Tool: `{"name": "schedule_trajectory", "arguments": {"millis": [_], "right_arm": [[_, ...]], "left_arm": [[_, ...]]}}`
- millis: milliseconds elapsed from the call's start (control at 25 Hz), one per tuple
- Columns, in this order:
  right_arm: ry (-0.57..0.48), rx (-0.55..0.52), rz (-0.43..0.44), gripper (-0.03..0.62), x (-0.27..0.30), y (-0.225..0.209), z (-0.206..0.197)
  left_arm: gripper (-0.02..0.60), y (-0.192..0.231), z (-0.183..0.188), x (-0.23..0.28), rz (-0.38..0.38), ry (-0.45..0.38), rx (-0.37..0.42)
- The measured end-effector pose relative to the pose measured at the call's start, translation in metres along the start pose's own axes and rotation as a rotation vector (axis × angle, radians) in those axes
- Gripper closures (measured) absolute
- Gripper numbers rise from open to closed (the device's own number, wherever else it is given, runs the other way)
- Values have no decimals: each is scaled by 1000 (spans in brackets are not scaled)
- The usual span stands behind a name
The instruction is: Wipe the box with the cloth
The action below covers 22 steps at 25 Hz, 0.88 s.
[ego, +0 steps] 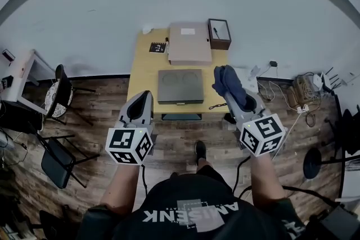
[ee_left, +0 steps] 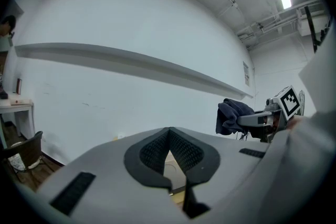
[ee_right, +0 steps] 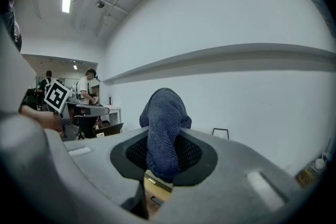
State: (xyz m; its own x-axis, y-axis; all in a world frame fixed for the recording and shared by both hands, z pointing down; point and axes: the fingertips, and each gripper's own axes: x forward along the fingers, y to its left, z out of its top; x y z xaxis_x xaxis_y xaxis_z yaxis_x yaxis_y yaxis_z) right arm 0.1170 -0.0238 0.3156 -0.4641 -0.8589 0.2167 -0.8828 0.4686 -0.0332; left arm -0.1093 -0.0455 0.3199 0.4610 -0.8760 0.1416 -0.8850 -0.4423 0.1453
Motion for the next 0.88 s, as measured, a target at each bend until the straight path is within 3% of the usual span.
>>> {"name": "schedule_trajectory", "arguments": {"millis": [440,880], "right_arm": [[15,-18,88,517,73,-94,15],[138,-30,173,517,149,-159,-37]], "left_arm": [[580,-4,11,97,79,12,26],[580,15,-16,157,180,83,17]]}}
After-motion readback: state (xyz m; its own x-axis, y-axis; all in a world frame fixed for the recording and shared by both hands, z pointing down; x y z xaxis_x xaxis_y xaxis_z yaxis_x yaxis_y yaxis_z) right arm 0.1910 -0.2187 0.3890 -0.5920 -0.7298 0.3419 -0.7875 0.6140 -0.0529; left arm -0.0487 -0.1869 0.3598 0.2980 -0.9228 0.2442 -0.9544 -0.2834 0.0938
